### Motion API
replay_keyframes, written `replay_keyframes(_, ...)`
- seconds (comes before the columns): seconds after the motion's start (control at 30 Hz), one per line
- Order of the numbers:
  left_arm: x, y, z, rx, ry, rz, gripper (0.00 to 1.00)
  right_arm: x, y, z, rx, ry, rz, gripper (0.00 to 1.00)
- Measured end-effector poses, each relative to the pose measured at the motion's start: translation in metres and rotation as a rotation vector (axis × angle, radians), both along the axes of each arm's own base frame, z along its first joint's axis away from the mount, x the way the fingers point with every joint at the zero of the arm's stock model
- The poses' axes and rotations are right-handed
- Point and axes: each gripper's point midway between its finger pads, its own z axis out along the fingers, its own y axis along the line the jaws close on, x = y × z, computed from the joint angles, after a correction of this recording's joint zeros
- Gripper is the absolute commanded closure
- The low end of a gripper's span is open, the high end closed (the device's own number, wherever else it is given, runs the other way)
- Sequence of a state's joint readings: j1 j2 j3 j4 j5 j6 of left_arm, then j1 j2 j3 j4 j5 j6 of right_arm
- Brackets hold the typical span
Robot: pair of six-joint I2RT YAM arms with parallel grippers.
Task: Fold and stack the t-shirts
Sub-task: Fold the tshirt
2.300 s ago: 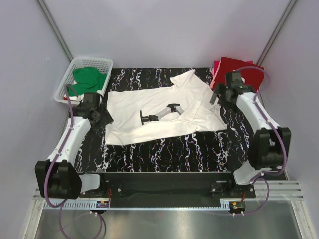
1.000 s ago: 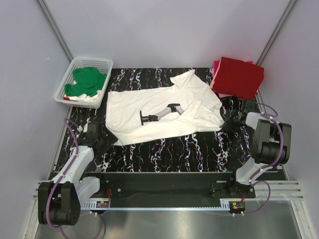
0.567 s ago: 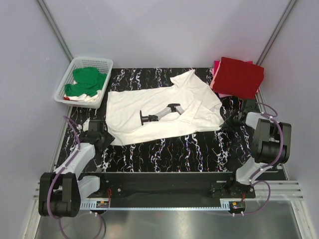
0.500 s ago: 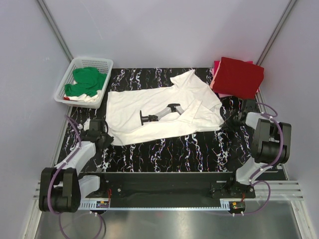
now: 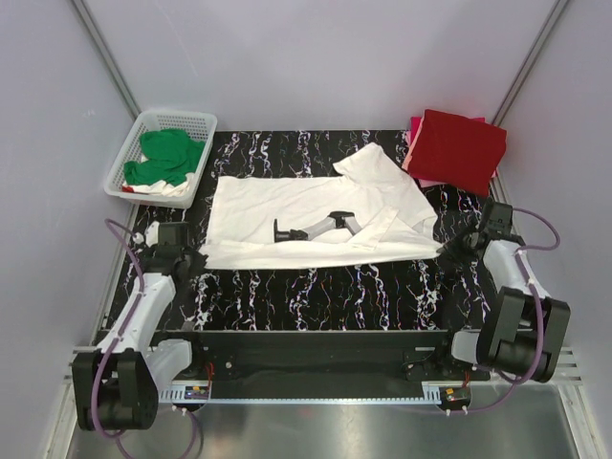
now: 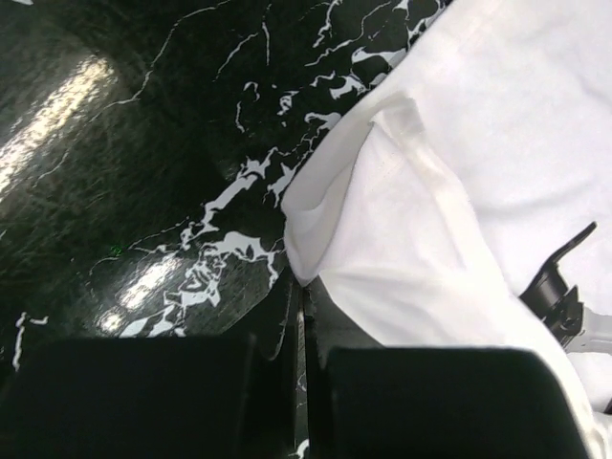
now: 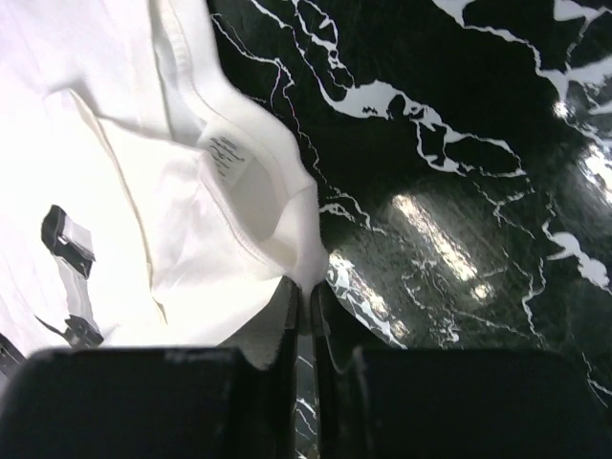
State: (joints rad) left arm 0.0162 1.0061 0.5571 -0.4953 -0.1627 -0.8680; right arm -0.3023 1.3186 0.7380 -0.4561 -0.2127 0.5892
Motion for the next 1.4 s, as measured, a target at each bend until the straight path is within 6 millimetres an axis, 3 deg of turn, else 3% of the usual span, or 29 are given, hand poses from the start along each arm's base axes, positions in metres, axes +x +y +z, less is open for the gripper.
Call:
replay_keyframes(0.23,-0.022,0.001,0.0,-0.005,0.045,0.011,1.0,-0.027,0.003,0.003,-0.007,0.04,-0.052,1.0)
replay_keyframes(0.3,-0.029,0.001,0.0,-0.01,0.048,0.018,0.94,-0.039,0.004,0.0,-0.006,0.068,-0.081,0.98)
replay_keyframes(0.33,-0.033,0.0,-0.001,-0.014,0.051,0.022,0.88,-0.044,0.004,0.0,-0.004,0.08,-0.094,0.88)
replay_keyframes(0.37,-0.038,-0.001,-0.003,-0.019,0.059,0.025,0.73,-0.048,0.004,0.001,-0.001,0.086,-0.108,0.56)
replay_keyframes(0.4,-0.041,-0.001,-0.005,-0.024,0.064,0.025,0.67,-0.051,0.005,0.002,0.0,0.088,-0.123,0.33)
replay_keyframes(0.43,-0.046,-0.003,-0.005,-0.033,0.071,0.032,0.6,-0.053,0.004,0.004,-0.003,0.087,-0.138,0.13)
replay_keyframes(0.47,-0.049,-0.005,-0.006,-0.047,0.075,0.034,0.52,-0.055,0.003,0.008,-0.005,0.081,-0.155,0.01)
replay_keyframes(0.6,-0.05,-0.011,0.006,-0.081,0.023,0.023,0.45,-0.06,0.001,0.025,-0.033,0.022,-0.18,0.01)
replay_keyframes(0.7,-0.045,-0.011,0.018,-0.065,-0.019,-0.005,0.46,-0.058,0.005,0.041,-0.027,-0.052,-0.165,0.09)
replay_keyframes(0.83,-0.027,-0.014,0.032,-0.047,-0.086,-0.079,0.47,-0.044,0.023,0.066,0.031,-0.194,-0.076,0.22)
replay_keyframes(0.93,-0.02,-0.017,0.026,-0.035,-0.059,-0.135,0.48,-0.033,0.042,0.072,0.065,-0.242,0.019,0.26)
replay_keyframes(1.07,-0.016,-0.022,0.029,-0.022,0.016,-0.236,0.46,-0.024,0.084,0.06,0.1,-0.201,0.196,0.39)
replay_keyframes(1.27,0.022,-0.018,0.112,0.106,-0.089,-0.404,0.44,-0.012,0.138,0.039,0.139,-0.145,0.359,0.47)
replay_keyframes(1.33,0.024,-0.016,0.123,0.142,-0.124,-0.43,0.43,-0.009,0.152,0.025,0.146,-0.107,0.387,0.49)
replay_keyframes(1.4,0.019,-0.015,0.118,0.157,-0.122,-0.447,0.43,-0.007,0.163,0.01,0.148,-0.061,0.412,0.51)
